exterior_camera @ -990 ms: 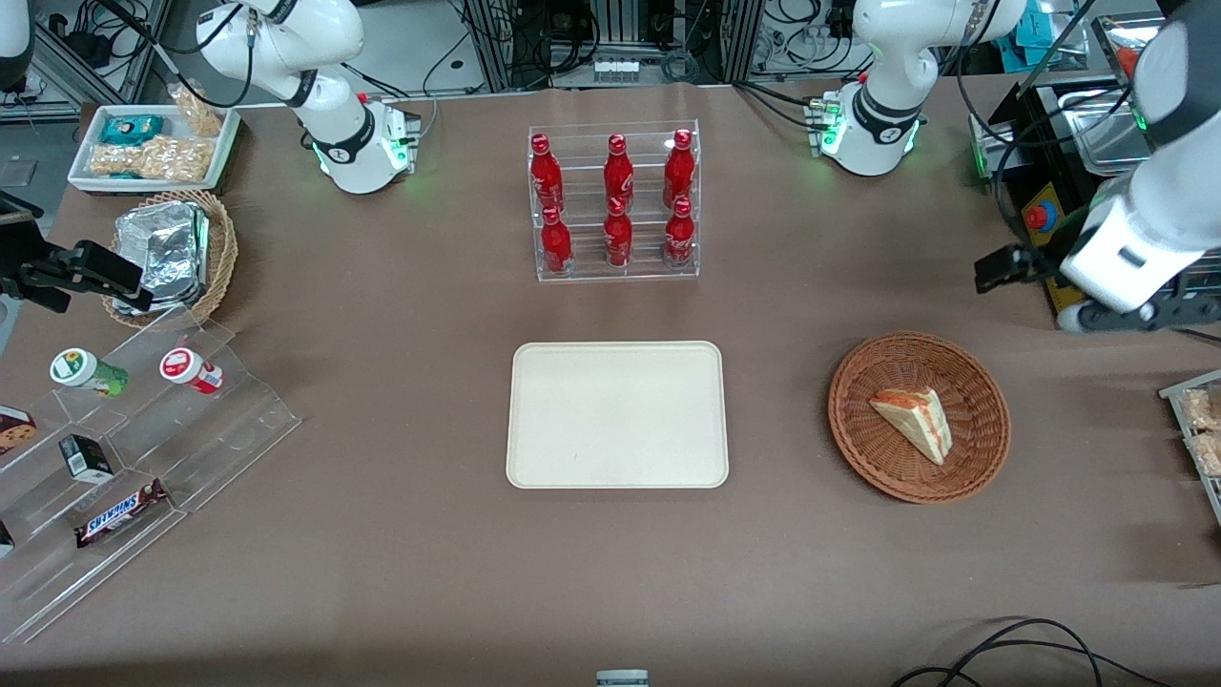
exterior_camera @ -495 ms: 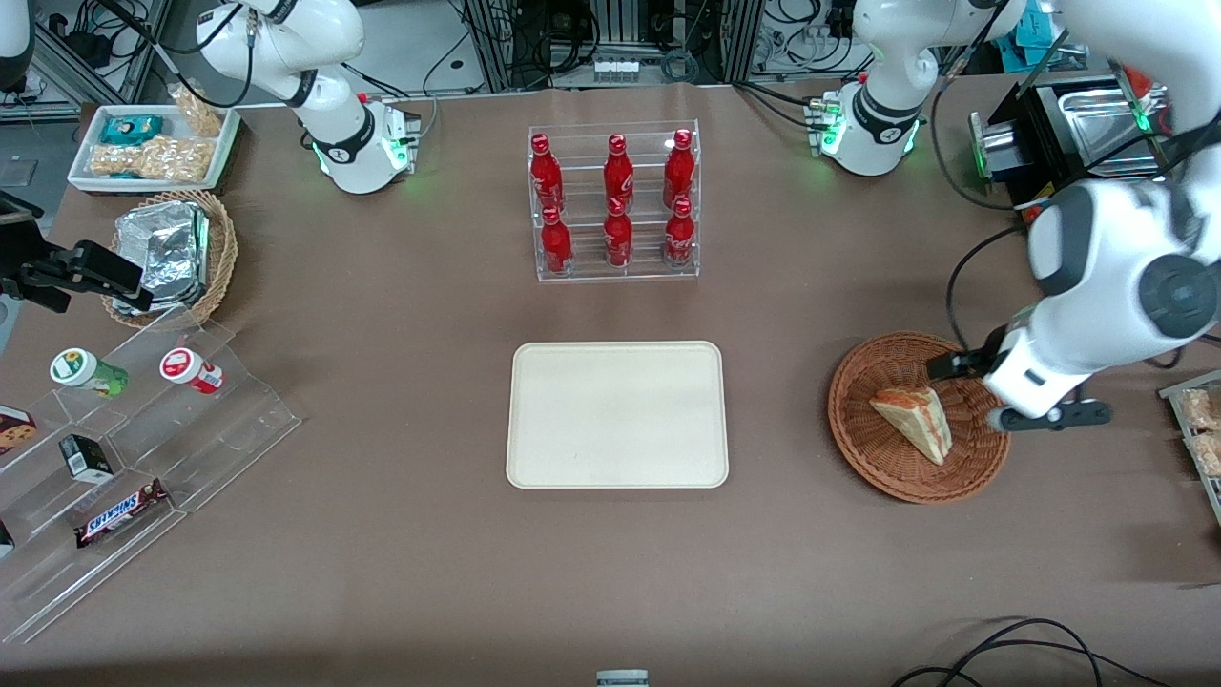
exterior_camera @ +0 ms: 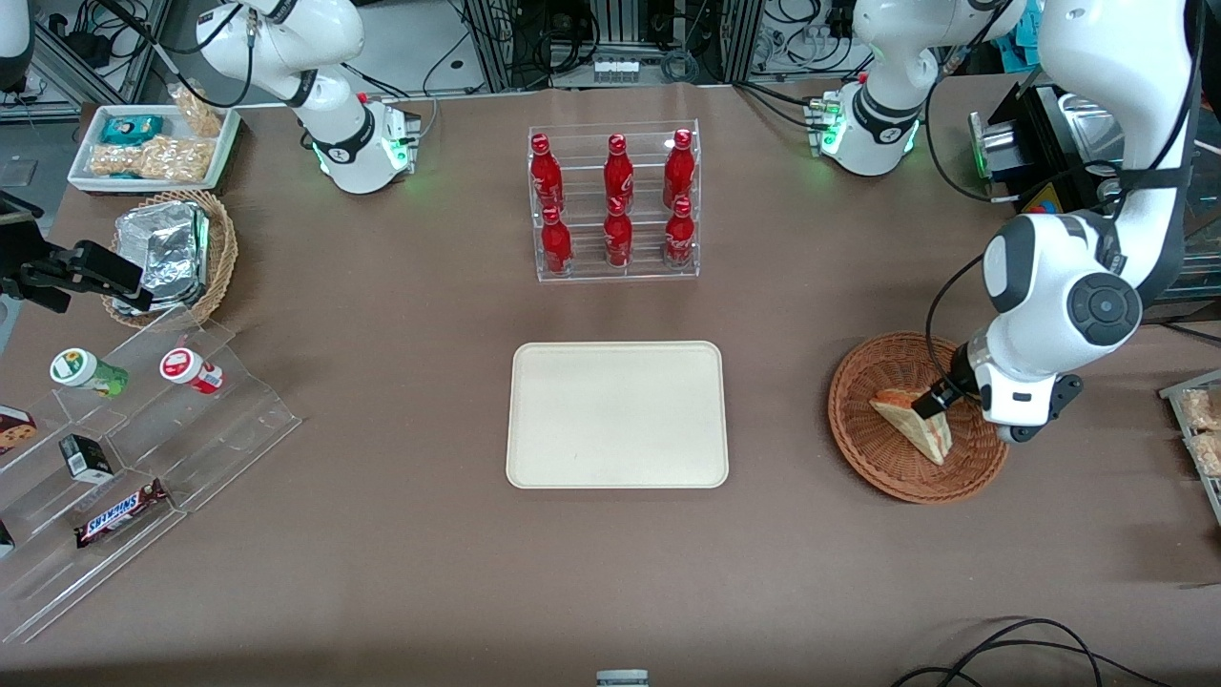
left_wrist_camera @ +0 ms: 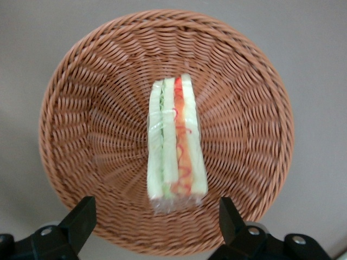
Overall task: Place sandwich from basket to tray
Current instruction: 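Lower the open left gripper onto the sandwich wedge and close it, then lift the sandwich and carry it over the cream tray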
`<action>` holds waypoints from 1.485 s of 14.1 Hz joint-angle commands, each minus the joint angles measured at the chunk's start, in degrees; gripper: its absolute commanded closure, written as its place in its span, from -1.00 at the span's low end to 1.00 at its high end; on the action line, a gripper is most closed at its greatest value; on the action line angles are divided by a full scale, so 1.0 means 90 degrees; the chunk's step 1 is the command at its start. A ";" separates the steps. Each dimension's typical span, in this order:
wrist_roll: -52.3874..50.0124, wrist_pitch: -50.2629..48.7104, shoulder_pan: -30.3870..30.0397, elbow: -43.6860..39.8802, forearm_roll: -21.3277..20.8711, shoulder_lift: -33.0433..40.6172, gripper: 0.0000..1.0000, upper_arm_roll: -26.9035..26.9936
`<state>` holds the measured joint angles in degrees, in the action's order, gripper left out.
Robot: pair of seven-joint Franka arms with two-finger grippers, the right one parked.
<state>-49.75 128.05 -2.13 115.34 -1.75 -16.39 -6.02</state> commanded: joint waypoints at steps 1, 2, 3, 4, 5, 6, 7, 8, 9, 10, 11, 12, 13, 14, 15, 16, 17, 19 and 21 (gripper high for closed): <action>-0.0809 0.0430 -0.0036 -0.0032 -0.0089 -0.0375 -1.00 -0.0034; -0.0994 0.0498 -0.0036 -0.0071 -0.0089 -0.0521 -1.00 -0.0034; -0.1170 0.0528 -0.0036 -0.0158 -0.0089 -0.0687 -1.00 -0.0034; -0.1346 0.0528 -0.0046 -0.0227 -0.0079 -0.0814 -0.91 -0.0044; -0.1463 0.0519 -0.0056 -0.0237 -0.0079 -0.0835 -0.37 -0.0044; -0.1513 0.0499 -0.0066 -0.0227 -0.0079 -0.0806 0.38 -0.0044; -0.1513 0.0441 -0.0056 -0.0227 -0.0079 -0.0738 0.74 -0.0044; -0.1484 0.0179 -0.0056 -0.0247 -0.0089 -0.0573 0.76 -0.0044; -0.1445 -0.0287 -0.0056 -0.0382 -0.0089 -0.0417 0.76 -0.0044; -0.1445 -0.0853 -0.0037 -0.0664 -0.0089 -0.0328 0.76 -0.0054; -0.1455 -0.1429 -0.0007 -0.0957 -0.0079 -0.0298 0.76 -0.0073; -0.1435 -0.2034 0.0041 -0.1288 -0.0079 -0.0298 0.76 -0.0122; -0.1426 -0.2446 0.0177 -0.1495 -0.0079 -0.0298 0.76 -0.0151; -0.1416 -0.2673 0.0353 -0.1613 -0.0079 -0.0298 0.76 -0.0161; -0.1377 -0.2723 0.0586 -0.1633 -0.0079 -0.0289 0.77 -0.0161; -0.1299 -0.2724 0.0840 -0.1634 -0.0069 -0.0298 0.78 -0.0161; -0.1182 -0.2646 0.1113 -0.1634 -0.0021 -0.0327 0.78 -0.0161; -0.0871 -0.2491 0.1689 -0.2040 0.0019 -0.0608 0.83 -0.0297; -0.0479 -0.2314 0.2188 -0.2540 0.0009 -0.1067 0.83 -0.0376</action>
<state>-57.49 107.15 13.63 98.64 -1.59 -21.13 -9.48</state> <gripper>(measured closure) 0.850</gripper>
